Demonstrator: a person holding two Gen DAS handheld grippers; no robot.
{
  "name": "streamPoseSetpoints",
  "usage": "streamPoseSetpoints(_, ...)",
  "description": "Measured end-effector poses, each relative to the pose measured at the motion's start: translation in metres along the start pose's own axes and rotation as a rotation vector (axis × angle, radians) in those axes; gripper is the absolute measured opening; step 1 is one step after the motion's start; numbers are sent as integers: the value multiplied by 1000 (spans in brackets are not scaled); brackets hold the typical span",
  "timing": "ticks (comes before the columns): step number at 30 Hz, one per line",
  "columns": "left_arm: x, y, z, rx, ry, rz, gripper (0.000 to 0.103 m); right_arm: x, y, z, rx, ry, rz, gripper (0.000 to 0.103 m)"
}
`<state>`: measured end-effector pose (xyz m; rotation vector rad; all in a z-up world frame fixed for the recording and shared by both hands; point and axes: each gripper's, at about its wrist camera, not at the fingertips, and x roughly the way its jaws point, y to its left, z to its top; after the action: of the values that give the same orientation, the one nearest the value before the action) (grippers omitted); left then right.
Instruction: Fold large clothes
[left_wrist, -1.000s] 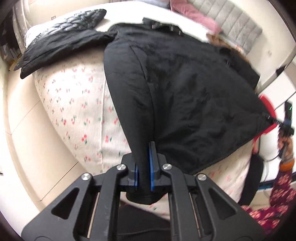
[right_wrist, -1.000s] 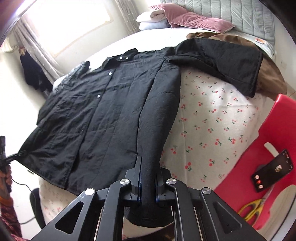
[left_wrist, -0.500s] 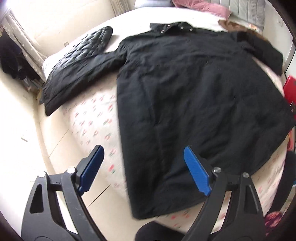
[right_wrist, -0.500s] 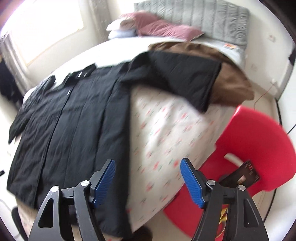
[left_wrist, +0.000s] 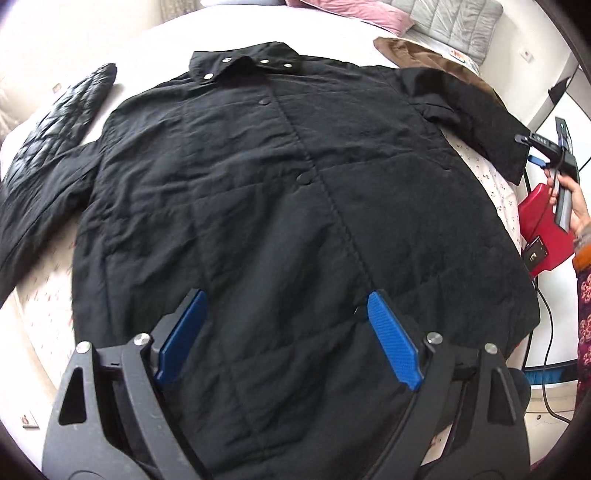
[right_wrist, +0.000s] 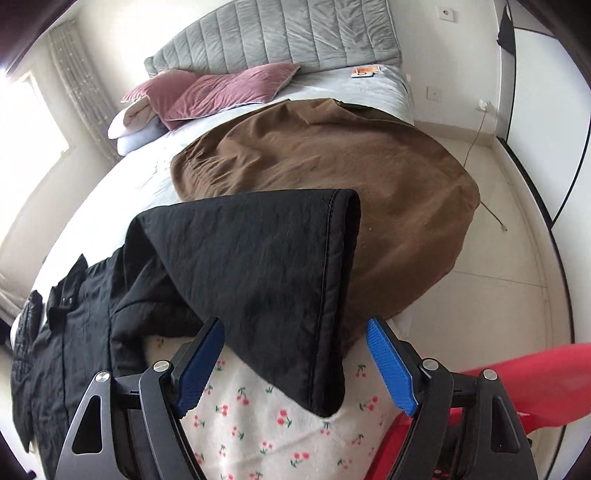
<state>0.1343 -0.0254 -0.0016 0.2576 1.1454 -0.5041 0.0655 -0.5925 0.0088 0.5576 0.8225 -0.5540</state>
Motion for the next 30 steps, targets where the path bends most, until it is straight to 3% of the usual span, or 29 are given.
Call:
streamPoseSetpoints(2, 11, -10, 18, 28, 7, -9, 89, 5, 7, 4, -12, -12, 10, 72)
streamPoseSetpoints(3, 16, -18, 28, 48, 6, -13, 89, 4, 11, 9, -21, -20, 8, 58)
streamPoseSetpoints(4, 23, -26, 41, 72, -5, -18, 89, 2, 15, 15, -42, -27, 5, 33)
streamPoseSetpoints(5, 25, -33, 50, 92, -19, -23, 89, -3, 18, 21, -66, -32, 19, 16)
streamPoseSetpoints(6, 30, -41, 61, 107, -32, -28, 89, -9, 20, 29, -84, -36, 47, 9)
streamPoseSetpoints(9, 53, -70, 105, 151, -79, -68, 81, -31, 24, 55, -129, -108, 34, 8)
streamPoseSetpoints(12, 86, -107, 157, 169, -123, -114, 51, -53, 23, 82, -131, -176, 10, 7)
streamPoseSetpoints(14, 112, -128, 188, 149, -150, -165, 19, -63, 22, 95, -128, -210, 13, 7)
streamPoseSetpoints(16, 137, -147, 215, 94, -163, -260, 8, -68, 22, 105, -132, -227, 18, 7)
streamPoseSetpoints(19, 173, -176, 238, 31, -156, -385, 4, -71, 33, 110, -184, -233, 5, 7)
streamPoseSetpoints(23, 223, -212, 243, 3, -86, -467, 4, -71, 45, 114, -229, -229, -1, 7)
streamPoseSetpoints(27, 234, -201, 244, -87, -69, -553, 4, -71, 67, 110, -278, -215, -23, 7)
streamPoseSetpoints(28, 231, -195, 243, -101, -56, -578, 5, -76, 75, 109, -295, -218, -27, 7)
streamPoseSetpoints(30, 214, -181, 237, -105, -42, -577, 23, -89, 86, 108, -306, -220, -18, 7)
